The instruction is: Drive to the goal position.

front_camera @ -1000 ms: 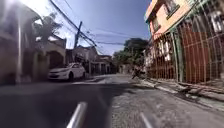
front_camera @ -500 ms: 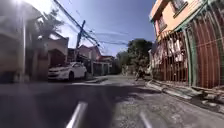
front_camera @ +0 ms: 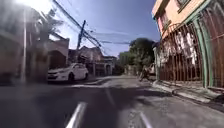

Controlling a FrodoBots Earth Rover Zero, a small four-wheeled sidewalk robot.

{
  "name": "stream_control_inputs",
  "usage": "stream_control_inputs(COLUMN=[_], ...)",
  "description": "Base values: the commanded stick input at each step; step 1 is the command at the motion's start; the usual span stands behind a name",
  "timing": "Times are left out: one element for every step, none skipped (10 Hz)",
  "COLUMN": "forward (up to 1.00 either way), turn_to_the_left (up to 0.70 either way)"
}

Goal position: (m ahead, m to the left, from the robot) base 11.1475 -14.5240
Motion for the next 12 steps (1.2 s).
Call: stream_control_inputs(forward=[0.85, 0.85, 0.85, 0.85, 0.85, 0.85, 0.85, 0.85, 0.85, 0.85, 0.85, 0.85], turn_to_the_left=[-0.34, -0.34, -0.32, -0.10, 0.00, 0.00, 0.00, 0.00, 0.00, 0.00, 0.00, 0.00])
